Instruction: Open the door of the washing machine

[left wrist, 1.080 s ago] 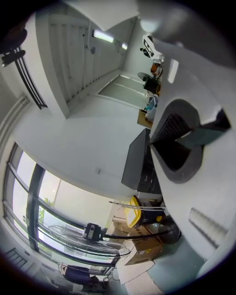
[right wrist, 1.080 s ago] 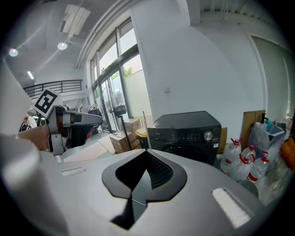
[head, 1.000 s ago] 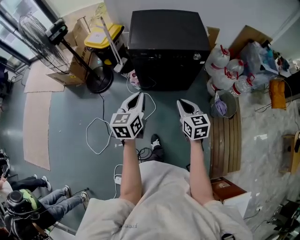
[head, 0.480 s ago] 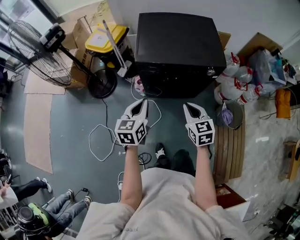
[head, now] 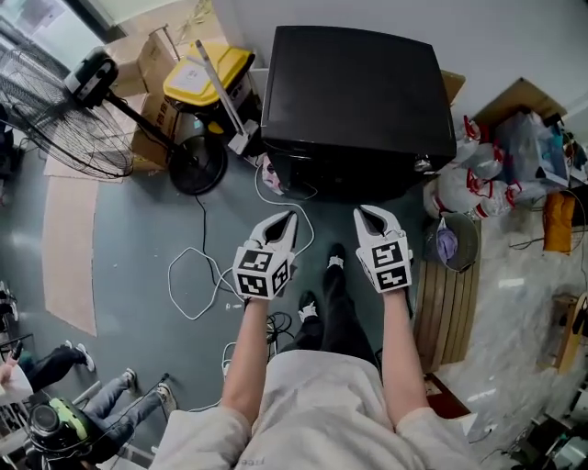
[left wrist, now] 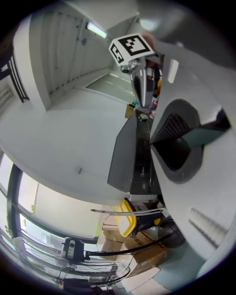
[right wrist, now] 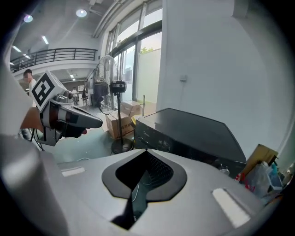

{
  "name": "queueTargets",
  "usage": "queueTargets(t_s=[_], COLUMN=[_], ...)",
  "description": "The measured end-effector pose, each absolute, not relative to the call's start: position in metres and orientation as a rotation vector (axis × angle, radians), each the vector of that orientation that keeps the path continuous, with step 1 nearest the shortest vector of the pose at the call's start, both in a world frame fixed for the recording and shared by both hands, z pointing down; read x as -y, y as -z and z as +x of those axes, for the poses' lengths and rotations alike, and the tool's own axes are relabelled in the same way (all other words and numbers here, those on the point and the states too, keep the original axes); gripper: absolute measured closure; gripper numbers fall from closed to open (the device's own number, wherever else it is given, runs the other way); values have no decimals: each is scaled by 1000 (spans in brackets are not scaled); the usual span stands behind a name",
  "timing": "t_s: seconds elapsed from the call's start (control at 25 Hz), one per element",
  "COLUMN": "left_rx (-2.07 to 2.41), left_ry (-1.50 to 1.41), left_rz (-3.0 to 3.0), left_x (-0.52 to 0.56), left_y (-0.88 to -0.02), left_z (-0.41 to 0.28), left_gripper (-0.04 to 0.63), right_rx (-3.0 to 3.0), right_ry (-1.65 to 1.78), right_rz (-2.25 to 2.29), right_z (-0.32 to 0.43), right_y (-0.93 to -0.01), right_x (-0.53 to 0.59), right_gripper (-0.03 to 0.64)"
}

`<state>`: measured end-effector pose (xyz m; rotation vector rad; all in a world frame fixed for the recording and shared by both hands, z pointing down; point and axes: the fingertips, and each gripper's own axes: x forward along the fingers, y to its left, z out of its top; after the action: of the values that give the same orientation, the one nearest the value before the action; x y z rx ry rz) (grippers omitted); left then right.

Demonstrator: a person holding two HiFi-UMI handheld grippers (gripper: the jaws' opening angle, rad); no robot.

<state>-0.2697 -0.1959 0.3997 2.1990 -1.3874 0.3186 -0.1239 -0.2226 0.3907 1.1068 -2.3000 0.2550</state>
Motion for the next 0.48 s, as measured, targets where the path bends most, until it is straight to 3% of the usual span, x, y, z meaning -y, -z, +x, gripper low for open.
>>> queueTargets(t_s=[0.48], left_rx=[1371], left_ry=[-460], left_rz=[2158], left_x=[247], left_y=[-523], left_z=[-261], left_gripper=[538], right_rx=[2311], right_ry=[-333], right_rz=[968], right_z=[-138], right_y=[-504], right_x=[276], right_gripper=[615])
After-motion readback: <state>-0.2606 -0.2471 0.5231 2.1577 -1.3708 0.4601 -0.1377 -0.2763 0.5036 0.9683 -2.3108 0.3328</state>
